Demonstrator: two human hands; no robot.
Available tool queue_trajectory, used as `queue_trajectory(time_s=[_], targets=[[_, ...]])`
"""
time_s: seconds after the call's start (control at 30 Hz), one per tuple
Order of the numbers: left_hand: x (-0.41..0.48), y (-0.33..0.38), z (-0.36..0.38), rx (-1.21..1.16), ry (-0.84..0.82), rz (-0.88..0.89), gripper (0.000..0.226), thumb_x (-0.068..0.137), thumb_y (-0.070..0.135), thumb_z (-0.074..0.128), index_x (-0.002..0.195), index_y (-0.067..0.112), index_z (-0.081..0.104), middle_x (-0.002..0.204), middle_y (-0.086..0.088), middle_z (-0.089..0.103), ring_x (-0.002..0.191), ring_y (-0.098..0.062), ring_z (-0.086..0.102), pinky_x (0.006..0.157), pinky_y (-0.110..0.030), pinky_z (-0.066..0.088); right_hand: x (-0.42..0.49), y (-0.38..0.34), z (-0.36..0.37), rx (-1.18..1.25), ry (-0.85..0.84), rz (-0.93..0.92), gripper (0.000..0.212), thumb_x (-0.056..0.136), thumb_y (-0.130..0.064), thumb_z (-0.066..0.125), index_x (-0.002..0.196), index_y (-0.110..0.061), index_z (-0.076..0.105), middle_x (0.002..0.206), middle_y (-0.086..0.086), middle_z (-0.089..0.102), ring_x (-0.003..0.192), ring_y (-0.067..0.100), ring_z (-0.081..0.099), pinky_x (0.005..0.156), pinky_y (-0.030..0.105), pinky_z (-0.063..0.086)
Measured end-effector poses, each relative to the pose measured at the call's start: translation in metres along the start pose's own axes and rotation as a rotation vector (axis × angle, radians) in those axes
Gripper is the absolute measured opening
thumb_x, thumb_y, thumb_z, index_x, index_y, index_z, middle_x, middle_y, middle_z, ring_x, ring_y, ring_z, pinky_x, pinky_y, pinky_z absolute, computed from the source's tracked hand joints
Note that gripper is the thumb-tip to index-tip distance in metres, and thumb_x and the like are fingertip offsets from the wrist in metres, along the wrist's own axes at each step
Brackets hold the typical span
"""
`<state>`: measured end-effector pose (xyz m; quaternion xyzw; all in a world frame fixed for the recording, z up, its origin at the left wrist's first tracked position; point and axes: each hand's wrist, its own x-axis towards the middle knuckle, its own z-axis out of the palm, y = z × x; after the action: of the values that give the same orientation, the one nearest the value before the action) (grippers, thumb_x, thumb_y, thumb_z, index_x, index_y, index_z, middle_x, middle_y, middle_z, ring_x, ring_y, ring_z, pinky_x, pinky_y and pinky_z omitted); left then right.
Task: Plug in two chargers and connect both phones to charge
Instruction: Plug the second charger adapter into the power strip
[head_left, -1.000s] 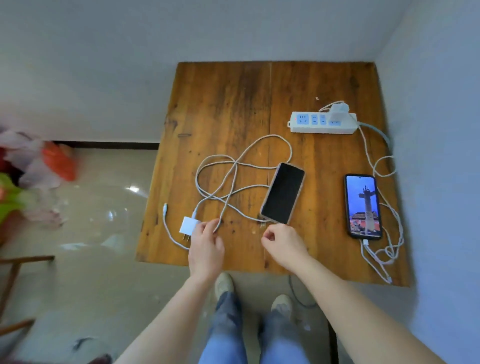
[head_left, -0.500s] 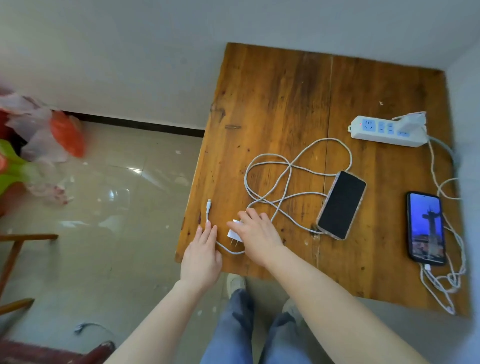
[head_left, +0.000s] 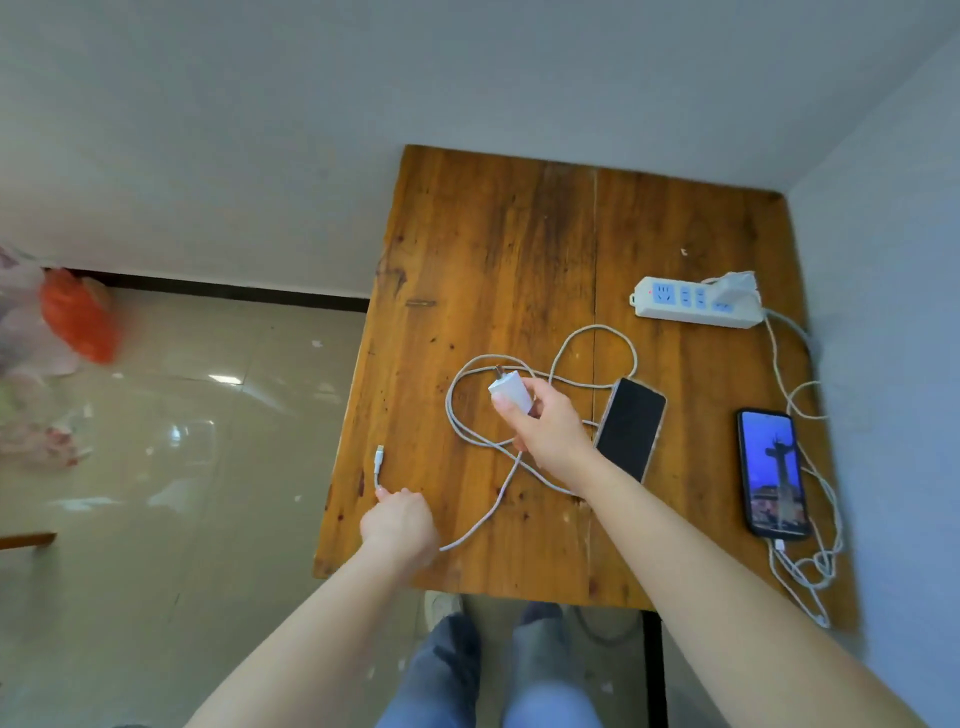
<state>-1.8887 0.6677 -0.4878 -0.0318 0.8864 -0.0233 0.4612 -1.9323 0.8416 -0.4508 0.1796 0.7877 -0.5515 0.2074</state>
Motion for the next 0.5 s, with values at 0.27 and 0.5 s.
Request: queue_trajectory(time_s=[0.27,0.5], targets=[[0.016,0.089,-0.072,-0.038,0.192,0.342,0.031,0.092,0.029,0.050,0.119,0.014,0.056,0.113,-0.005,0.059,0.107,-0.025,0.058,0.080,-0.033,0.049,0.034,-0.016,-0.139,0.273,0.250,0.157,0.044,0.085,-0.049,0.060,0.114,-0.015,0.059,0.072,-0.007,0.046,0.058,0.005,0.040,0.050,0.020,0.033],[0.030,0.233,-0.102,-0.279,0.345,0.583,0.058,0.092,0.024,0.048,0.146,0.016,0.029,0.158,-0.008,0.023,0.142,-0.028,0.024,0.107,-0.040,0.036,0.092,-0.007,-0.218,-0.097,0.332,0.220,0.047,0.089,-0.039,0.056,0.126,-0.013,0.043,0.117,0.004,0.053,0.090,0.016,0.052,0.076,0.033,0.047]])
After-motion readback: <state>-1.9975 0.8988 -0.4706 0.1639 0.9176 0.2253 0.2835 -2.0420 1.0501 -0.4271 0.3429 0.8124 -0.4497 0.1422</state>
